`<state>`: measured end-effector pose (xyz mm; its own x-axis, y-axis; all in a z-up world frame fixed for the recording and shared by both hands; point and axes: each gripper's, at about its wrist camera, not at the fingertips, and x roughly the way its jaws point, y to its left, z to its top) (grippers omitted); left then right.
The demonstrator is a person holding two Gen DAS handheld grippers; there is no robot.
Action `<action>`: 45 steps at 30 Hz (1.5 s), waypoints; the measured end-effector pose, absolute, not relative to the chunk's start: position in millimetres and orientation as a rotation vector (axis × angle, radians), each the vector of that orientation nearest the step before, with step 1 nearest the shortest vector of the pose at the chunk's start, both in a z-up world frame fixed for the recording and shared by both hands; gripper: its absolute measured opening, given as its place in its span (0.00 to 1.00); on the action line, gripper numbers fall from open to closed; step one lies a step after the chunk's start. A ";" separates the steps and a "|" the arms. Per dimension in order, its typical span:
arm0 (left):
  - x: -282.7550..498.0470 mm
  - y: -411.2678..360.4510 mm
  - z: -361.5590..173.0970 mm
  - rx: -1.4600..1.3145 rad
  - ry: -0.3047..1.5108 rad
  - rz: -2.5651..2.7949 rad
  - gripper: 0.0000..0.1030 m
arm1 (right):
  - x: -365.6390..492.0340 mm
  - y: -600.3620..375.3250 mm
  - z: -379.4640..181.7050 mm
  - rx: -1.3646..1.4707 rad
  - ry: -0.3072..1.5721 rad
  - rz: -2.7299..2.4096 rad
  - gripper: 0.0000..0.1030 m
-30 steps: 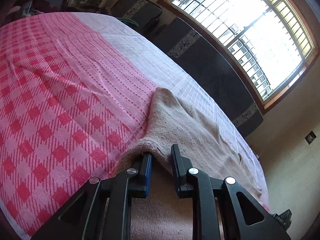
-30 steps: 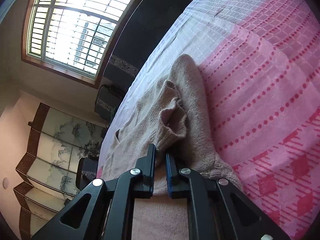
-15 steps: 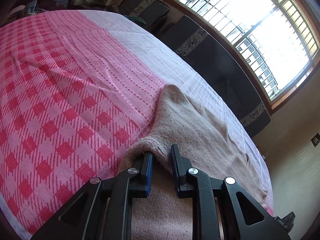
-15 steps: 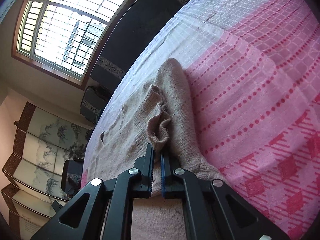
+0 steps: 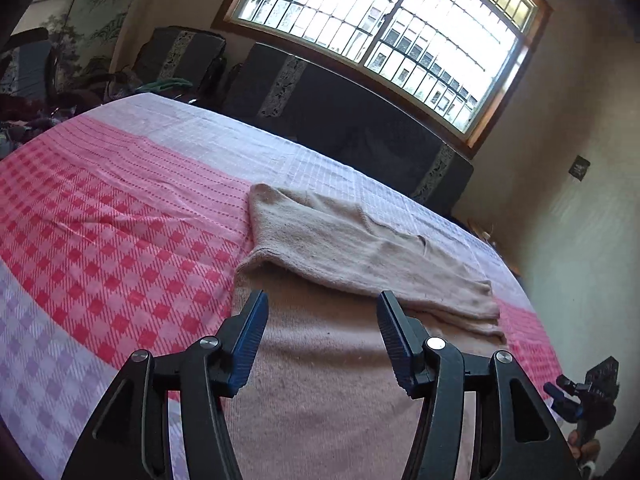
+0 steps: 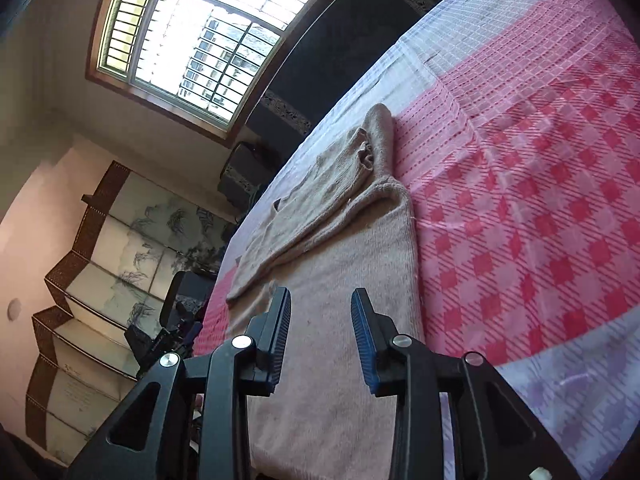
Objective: Fold small clothes
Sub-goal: 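Pinch the sweater hem with both grippers and straighten the folded sweater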
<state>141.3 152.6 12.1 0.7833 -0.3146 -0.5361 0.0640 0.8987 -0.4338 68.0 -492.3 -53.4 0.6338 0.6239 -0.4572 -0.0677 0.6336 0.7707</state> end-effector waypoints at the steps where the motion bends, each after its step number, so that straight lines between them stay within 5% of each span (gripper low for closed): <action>1: 126.7 149.8 14.2 -0.377 0.633 -0.230 0.56 | 47.6 -495.2 -53.2 0.756 0.787 0.441 0.36; 4: 85.4 144.5 11.3 -0.326 0.638 -0.270 0.56 | -0.8 -503.0 -58.6 0.720 0.777 0.436 0.51; 19: 2.2 172.5 -37.2 -0.476 0.754 -0.269 0.56 | -30.4 -470.0 -74.7 0.521 0.844 0.451 0.51; 45: -14.4 121.3 -39.3 -0.234 0.847 -0.272 0.56 | -29.9 -480.6 -97.3 0.760 0.820 0.613 0.49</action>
<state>-14.4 121.3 -39.3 0.6311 -0.3277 -0.7031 0.1429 0.9400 -0.3098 -29.9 -480.6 -97.3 0.5429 0.7317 -0.4122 -0.1886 0.5845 0.7892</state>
